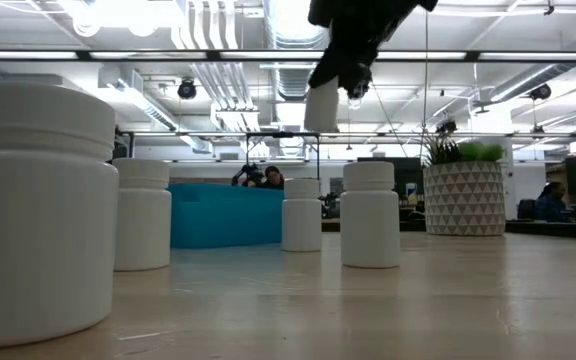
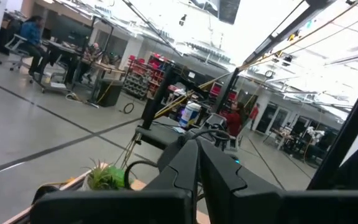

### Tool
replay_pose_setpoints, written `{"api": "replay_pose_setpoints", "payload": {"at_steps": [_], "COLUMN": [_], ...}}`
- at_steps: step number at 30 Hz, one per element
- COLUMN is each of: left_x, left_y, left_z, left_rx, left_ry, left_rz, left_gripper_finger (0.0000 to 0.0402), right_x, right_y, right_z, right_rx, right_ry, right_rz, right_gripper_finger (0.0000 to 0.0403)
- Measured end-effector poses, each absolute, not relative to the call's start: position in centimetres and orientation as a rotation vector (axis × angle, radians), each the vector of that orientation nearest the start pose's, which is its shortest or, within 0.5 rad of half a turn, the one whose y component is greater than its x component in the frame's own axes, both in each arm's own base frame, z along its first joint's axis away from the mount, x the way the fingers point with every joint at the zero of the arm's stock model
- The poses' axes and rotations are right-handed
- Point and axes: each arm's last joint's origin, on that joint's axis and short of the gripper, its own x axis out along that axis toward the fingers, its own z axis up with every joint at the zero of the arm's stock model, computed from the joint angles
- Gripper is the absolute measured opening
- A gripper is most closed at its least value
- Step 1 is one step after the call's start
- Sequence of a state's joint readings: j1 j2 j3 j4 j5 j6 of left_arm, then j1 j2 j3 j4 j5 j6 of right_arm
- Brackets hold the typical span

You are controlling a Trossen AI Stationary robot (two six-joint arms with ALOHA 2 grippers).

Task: Pick and place pill bottles into a basket
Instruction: Put the right white pill bottle into the blue container

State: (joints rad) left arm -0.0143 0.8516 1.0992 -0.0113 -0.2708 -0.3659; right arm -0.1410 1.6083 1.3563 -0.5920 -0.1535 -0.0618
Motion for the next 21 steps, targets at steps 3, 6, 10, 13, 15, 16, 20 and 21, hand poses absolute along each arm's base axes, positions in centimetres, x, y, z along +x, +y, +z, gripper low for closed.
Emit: {"api": "replay_pose_setpoints", "payload": {"at_steps": [3, 6, 10, 13, 15, 16, 20, 21], "left_x": [16.1, 15.9, 15.6, 15.3, 15.1, 15.0, 14.9, 14.8], "left_y": [0.5, 0.5, 0.6, 0.6, 0.6, 0.6, 0.6, 0.6], "left_z": [44.3, 44.3, 44.2, 44.2, 44.1, 44.1, 44.0, 44.0], "left_rx": [-0.415, -0.417, -0.413, -0.412, -0.409, -0.408, -0.407, -0.407], "left_ry": [-0.286, -0.293, -0.289, -0.293, -0.286, -0.283, -0.274, -0.277], "left_rz": [0.206, 0.204, 0.205, 0.205, 0.206, 0.207, 0.208, 0.208], "left_gripper_finger": [0.0, 0.0, 0.0, 0.0, 0.0, 0.0, 0.0, 0.0], "right_x": [35.4, 36.7, 38.8, 39.9, 40.5, 40.7, 41.2, 41.4], "right_y": [-5.0, -5.3, -6.0, -6.6, -7.0, -7.2, -7.9, -7.9], "right_z": [28.7, 28.2, 28.0, 28.1, 28.3, 28.2, 27.7, 27.7], "right_rx": [0.072, 0.068, 0.065, 0.059, 0.05, 0.05, 0.061, 0.061], "right_ry": [0.846, 0.871, 0.89, 0.897, 0.888, 0.895, 0.901, 0.894], "right_rz": [0.014, 0.003, -0.001, -0.004, -0.007, -0.008, -0.022, -0.024], "right_gripper_finger": [0.0148, 0.0148, 0.0148, 0.0148, 0.0148, 0.0148, 0.0148, 0.0148]}}
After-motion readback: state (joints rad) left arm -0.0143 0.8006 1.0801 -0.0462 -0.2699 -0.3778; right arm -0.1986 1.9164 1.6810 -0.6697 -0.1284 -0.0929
